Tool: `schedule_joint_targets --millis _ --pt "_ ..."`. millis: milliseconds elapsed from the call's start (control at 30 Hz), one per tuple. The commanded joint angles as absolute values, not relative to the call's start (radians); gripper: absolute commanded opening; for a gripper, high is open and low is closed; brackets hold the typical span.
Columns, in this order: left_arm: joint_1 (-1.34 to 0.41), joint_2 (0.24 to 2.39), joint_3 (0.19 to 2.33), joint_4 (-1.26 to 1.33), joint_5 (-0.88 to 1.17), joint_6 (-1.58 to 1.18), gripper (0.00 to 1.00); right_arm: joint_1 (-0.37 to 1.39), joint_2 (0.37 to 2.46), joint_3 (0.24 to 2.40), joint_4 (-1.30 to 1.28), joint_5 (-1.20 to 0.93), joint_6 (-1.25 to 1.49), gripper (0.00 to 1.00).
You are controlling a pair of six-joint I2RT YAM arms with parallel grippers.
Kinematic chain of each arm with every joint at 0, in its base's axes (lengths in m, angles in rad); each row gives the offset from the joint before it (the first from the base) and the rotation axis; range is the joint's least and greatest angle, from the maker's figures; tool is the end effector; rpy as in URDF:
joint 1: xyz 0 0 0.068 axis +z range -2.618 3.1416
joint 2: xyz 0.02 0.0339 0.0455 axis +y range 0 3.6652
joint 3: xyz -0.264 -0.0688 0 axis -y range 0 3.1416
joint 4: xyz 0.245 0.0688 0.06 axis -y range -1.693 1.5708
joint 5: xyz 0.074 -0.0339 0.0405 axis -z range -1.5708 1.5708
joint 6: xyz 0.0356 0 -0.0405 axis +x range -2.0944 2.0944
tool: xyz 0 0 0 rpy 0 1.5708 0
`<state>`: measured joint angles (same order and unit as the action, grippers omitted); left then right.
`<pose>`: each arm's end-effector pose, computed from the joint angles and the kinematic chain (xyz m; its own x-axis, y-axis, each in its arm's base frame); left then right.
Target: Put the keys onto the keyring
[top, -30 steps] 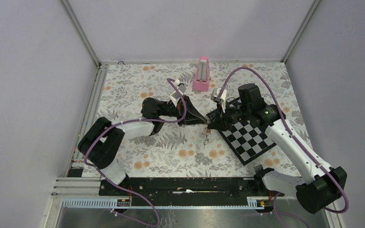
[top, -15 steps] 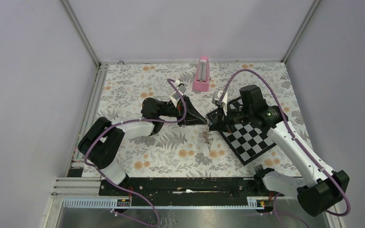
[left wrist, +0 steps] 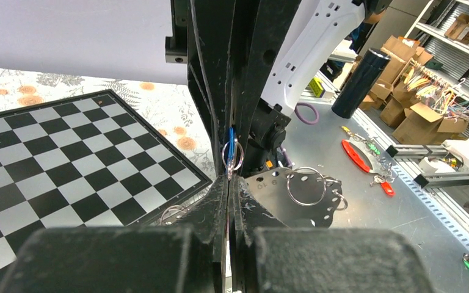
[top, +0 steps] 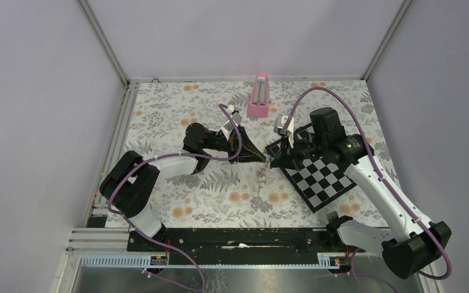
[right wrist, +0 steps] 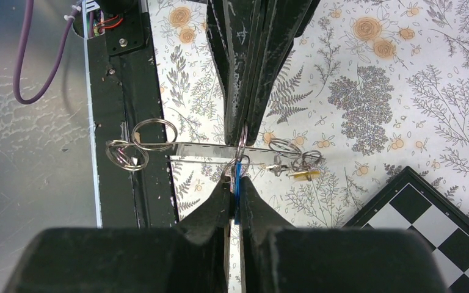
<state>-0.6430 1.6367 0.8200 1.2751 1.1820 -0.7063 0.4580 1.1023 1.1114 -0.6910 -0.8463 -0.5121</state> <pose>0.2422 -0.2226 0.2781 -0.3091 -0.0758 -0.9480 0.9080 -0.3199 -0.2705 0.1864 0.1216 0.3498 -0.0937 -0.4083 -0.9080 -0.9870 0.1576 0.0310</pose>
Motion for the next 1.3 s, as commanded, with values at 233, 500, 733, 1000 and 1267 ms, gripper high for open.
schedule_joint_targets --millis 233,500,733,1000,1267 --pt "-0.638 1.565 0.824 1.169 1.205 -0.549 0.0 0.456 1.114 1.177 -0.706 -0.833 -0.514 0.0" --pt "-0.646 1.547 0.856 0.973 1.209 -0.419 0.0 0.457 1.153 1.199 -0.708 -0.818 -0.491 0.0" --pt "-0.653 1.536 0.888 0.814 1.185 -0.312 0.0 0.477 1.18 1.215 -0.689 -0.803 -0.465 0.0" --pt "-0.626 1.505 0.957 0.558 1.157 -0.146 0.26 0.488 1.194 1.251 -0.697 -0.756 -0.478 0.0" --pt "-0.475 1.415 1.015 0.249 1.146 0.032 0.69 0.547 1.238 1.285 -0.699 -0.685 -0.498 0.0"
